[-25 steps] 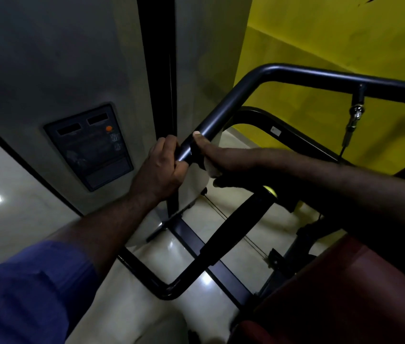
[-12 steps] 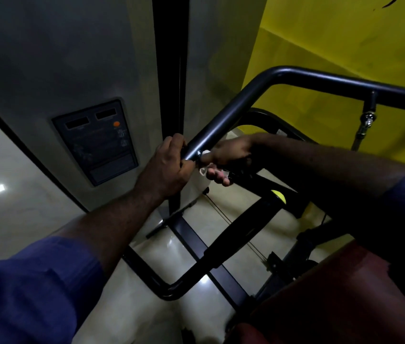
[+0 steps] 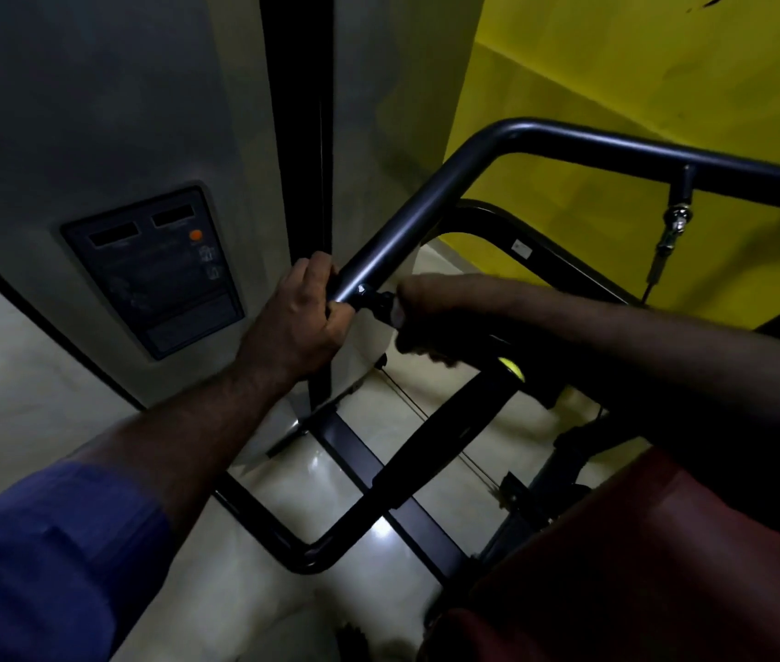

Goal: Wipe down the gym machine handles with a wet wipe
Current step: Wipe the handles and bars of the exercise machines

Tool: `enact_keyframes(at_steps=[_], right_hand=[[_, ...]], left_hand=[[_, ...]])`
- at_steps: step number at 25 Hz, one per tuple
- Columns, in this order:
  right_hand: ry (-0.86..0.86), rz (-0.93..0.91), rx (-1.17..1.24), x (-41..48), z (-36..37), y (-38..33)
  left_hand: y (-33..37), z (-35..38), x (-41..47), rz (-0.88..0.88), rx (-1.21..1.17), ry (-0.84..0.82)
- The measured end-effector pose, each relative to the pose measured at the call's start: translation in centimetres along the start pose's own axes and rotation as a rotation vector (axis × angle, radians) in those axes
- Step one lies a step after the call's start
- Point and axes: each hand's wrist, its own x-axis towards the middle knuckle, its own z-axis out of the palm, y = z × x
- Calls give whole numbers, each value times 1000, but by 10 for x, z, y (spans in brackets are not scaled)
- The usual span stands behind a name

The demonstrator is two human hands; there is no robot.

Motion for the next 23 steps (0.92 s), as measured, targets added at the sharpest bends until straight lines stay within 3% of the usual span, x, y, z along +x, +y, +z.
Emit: enact_keyframes(at_steps=[2, 4, 7, 10, 14, 16, 18, 21, 23], right_hand=[[48, -7, -119, 35, -1, 22], [-99, -3, -62, 46, -2, 30], [-200, -92, -193, -48, 22, -12], [-329, -55, -68, -89, 12, -5], [-338, 54, -94, -77, 10, -9], [-361, 144, 80, -66, 17, -9], [-249, 141, 125, -68, 24, -7], [119, 11, -86, -88, 37, -14], [277, -62, -167, -100, 43, -14]], left_hand=[[2, -1, -1, -4, -2, -8], [4, -3, -3, -6, -15, -5], [6, -5, -5, -10, -15, -7], [5, -5, -4, -27, -9, -14], [6, -3, -4, -18, 31, -14], [8, -4, -5, -28, 42, -13], [10, -5, -6, -19, 38, -10], [12, -7, -6, -22, 45, -9], [12, -8, -8, -30, 51, -9]])
